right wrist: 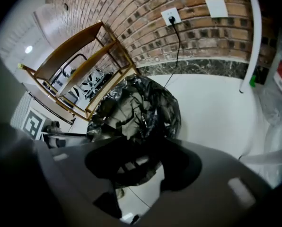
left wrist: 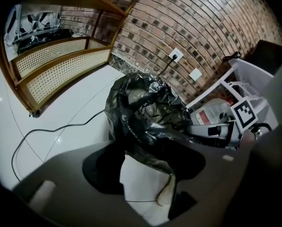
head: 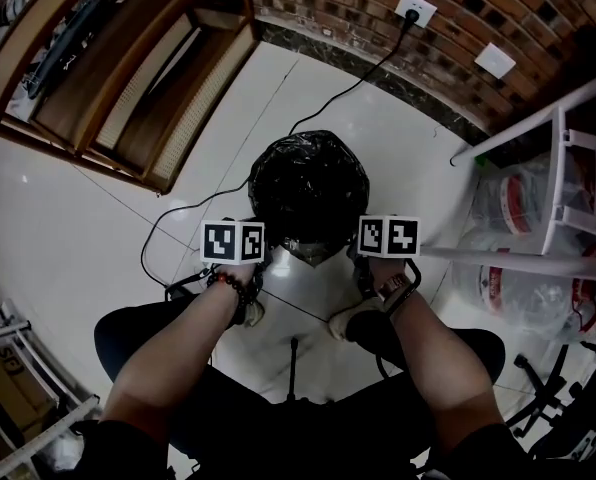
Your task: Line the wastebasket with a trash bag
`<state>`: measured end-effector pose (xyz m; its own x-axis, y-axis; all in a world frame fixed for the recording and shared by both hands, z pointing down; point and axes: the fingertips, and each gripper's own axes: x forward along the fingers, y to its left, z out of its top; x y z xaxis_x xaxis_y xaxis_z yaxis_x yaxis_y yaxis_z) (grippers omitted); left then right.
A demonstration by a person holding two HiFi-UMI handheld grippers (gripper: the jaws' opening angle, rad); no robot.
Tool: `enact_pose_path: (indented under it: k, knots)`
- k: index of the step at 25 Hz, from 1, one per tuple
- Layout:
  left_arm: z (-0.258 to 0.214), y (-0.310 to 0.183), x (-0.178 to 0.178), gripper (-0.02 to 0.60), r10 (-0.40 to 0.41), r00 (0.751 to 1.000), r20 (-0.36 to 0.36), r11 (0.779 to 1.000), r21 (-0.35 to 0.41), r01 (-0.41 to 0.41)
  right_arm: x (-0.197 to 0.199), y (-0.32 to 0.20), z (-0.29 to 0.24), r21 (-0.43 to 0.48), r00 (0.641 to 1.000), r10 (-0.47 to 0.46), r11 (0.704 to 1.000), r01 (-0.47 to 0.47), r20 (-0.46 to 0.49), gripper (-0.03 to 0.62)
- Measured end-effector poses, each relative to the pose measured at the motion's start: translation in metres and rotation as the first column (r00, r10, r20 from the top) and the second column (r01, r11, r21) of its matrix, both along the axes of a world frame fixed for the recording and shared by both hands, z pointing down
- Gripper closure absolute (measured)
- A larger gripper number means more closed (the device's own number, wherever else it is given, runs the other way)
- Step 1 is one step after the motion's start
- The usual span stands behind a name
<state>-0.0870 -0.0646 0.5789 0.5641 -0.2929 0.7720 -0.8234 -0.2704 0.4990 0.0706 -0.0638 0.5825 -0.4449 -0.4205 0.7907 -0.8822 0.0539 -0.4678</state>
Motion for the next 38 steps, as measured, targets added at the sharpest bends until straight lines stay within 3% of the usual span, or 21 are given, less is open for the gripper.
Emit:
enact_pose_path:
  k: [3, 12, 14, 17, 21, 23, 24, 25, 26, 27, 28, 29, 31, 32, 33, 34, 35, 36, 38]
  knots:
    - [0.001, -0.004, -0.001, 0.316, -0.003, 1.0, -0.002, 1.0, 0.017, 0.003, -0.002, -0.005, 0.004, 0.003, 0.999, 0.032, 0.999, -0.032, 0.027, 0.42]
    - [0.002, -0.005, 0.001, 0.345, -0.031, 0.997, -0.066, 0.998, 0.055, 0.034, 0.002, -0.015, 0.006, 0.037, 0.993, 0.113, 0.993, -0.114, 0.037, 0.437]
    - [-0.003, -0.004, 0.002, 0.342, -0.019, 0.997, -0.078, 0.998, 0.058, 0.024, 0.004, -0.013, 0.003, 0.039, 0.994, 0.103, 0.994, -0.104, 0.026, 0.419]
    - [-0.015, -0.003, -0.004, 0.308, -0.029, 0.996, -0.09, 0.998, 0.058, 0.034, 0.009, -0.008, -0.011, 0.05, 0.997, 0.076, 0.996, -0.077, 0.011, 0.336]
    - [-0.028, -0.004, -0.019, 0.298, -0.032, 0.999, -0.043, 0.996, 0.081, 0.035, 0.02, -0.004, -0.043, 0.138, 0.992, -0.04, 0.989, 0.056, -0.118, 0.335]
    - [-0.034, -0.005, -0.025, 0.293, -0.008, 1.0, 0.012, 0.994, 0.11, 0.007, 0.015, -0.003, -0.062, 0.208, 0.951, -0.183, 0.949, 0.237, -0.247, 0.336]
    - [-0.038, -0.005, -0.025, 0.288, 0.019, 0.999, 0.047, 0.991, 0.132, -0.025, 0.005, -0.001, -0.072, 0.238, 0.905, -0.278, 0.901, 0.362, -0.322, 0.336]
    - [-0.043, -0.004, -0.023, 0.287, 0.061, 0.994, 0.089, 0.984, 0.161, -0.075, -0.009, 0.003, -0.08, 0.257, 0.837, -0.377, 0.83, 0.495, -0.395, 0.336]
    - [-0.048, -0.003, -0.018, 0.285, 0.124, 0.982, 0.141, 0.969, 0.196, -0.15, -0.025, 0.008, -0.086, 0.259, 0.75, -0.469, 0.738, 0.623, -0.467, 0.336]
    - [-0.051, 0.0, -0.01, 0.285, 0.207, 0.957, 0.203, 0.939, 0.232, -0.252, -0.04, 0.015, -0.087, 0.242, 0.647, -0.544, 0.635, 0.734, -0.534, 0.336]
    - [-0.052, 0.005, 0.0, 0.285, 0.308, 0.911, 0.275, 0.888, 0.261, -0.379, -0.052, 0.023, -0.085, 0.209, 0.538, -0.6, 0.531, 0.821, -0.592, 0.336]
    - [-0.049, 0.011, 0.012, 0.287, 0.415, 0.837, 0.356, 0.81, 0.275, -0.518, -0.061, 0.029, -0.08, 0.168, 0.435, -0.635, 0.437, 0.884, -0.638, 0.336]
    - [-0.041, 0.025, 0.028, 0.287, 0.581, 0.627, 0.519, 0.6, 0.247, -0.761, -0.07, 0.037, -0.067, 0.088, 0.27, -0.666, 0.295, 0.952, -0.695, 0.336]
    - [-0.037, 0.029, 0.033, 0.287, 0.626, 0.517, 0.583, 0.494, 0.216, -0.842, -0.071, 0.038, -0.061, 0.055, 0.211, -0.674, 0.245, 0.968, -0.708, 0.336]
    - [-0.033, 0.033, 0.036, 0.287, 0.651, 0.421, 0.631, 0.404, 0.181, -0.897, -0.072, 0.039, -0.056, 0.028, 0.165, -0.68, 0.207, 0.978, -0.714, 0.336]
    - [-0.029, 0.035, 0.038, 0.287, 0.664, 0.341, 0.665, 0.331, 0.148, -0.932, -0.073, 0.04, -0.051, 0.005, 0.128, -0.686, 0.178, 0.984, -0.716, 0.338]
    - [-0.025, 0.037, 0.04, 0.288, 0.671, 0.28, 0.687, 0.274, 0.121, -0.954, -0.073, 0.04, -0.046, -0.016, 0.097, -0.69, 0.155, 0.988, -0.717, 0.363]
    - [-0.022, 0.038, 0.042, 0.29, 0.677, 0.232, 0.698, 0.23, 0.099, -0.968, -0.072, 0.04, -0.042, -0.033, 0.07, -0.691, 0.135, 0.99, -0.72, 0.394]
    - [-0.013, 0.041, 0.046, 0.305, 0.69, 0.152, 0.708, 0.163, 0.052, -0.985, -0.073, 0.039, -0.036, -0.053, 0.035, -0.685, 0.107, 0.993, -0.728, 0.437]
